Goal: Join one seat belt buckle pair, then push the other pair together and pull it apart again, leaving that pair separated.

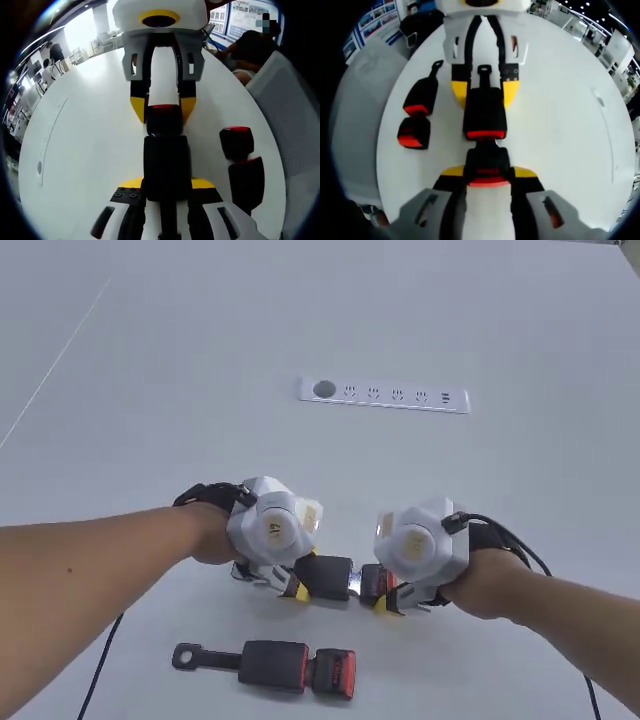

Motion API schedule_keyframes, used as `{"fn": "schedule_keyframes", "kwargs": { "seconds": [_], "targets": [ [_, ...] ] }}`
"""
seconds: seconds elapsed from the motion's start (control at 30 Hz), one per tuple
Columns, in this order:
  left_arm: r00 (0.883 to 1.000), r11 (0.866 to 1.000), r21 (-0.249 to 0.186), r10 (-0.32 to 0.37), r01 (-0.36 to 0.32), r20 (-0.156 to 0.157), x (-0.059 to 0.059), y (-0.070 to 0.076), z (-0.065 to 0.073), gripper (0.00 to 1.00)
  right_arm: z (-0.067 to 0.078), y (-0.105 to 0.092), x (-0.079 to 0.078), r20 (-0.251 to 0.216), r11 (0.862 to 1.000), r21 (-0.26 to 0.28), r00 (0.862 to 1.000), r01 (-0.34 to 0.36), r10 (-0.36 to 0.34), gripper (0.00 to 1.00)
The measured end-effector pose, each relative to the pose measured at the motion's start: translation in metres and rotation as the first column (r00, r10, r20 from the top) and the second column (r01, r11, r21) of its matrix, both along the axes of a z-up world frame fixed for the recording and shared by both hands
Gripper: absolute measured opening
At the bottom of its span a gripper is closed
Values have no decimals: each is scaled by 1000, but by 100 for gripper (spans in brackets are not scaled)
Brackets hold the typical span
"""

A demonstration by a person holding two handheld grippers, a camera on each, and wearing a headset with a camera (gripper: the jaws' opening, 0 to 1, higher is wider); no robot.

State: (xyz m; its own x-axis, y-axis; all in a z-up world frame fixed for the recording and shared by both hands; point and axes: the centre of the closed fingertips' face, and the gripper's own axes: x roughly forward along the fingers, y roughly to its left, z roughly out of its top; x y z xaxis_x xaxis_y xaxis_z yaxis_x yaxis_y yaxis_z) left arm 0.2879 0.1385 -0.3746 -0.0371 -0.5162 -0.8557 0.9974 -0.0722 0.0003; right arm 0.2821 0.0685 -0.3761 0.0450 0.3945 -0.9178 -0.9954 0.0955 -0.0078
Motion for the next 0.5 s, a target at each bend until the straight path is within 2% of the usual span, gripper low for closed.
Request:
{"fn": "schedule_keyframes", "kwargs": {
  "seconds": [0.13, 0.2, 0.33, 0.5],
  "targets": [
    [1000, 1000, 2, -6, 6, -4, -1, 2, 0, 32, 0, -9, -2, -4, 1000, -16, 1000, -10, 10, 33],
    [1000, 1000, 1, -7, 7, -5, -1, 2, 1, 32, 0, -11, -2, -4, 1000, 10, 1000, -13, 13, 33],
    [1000, 1000, 8, -4, 4, -5, -1, 2, 1, 32, 0, -10, -3, -3, 1000, 7, 1000, -11, 11, 33],
    [1000, 1000, 11, 3, -3, -6, 0, 2, 0, 32, 1, -21, -6, -5, 1000, 15, 1000, -15, 15, 33]
  ]
}}
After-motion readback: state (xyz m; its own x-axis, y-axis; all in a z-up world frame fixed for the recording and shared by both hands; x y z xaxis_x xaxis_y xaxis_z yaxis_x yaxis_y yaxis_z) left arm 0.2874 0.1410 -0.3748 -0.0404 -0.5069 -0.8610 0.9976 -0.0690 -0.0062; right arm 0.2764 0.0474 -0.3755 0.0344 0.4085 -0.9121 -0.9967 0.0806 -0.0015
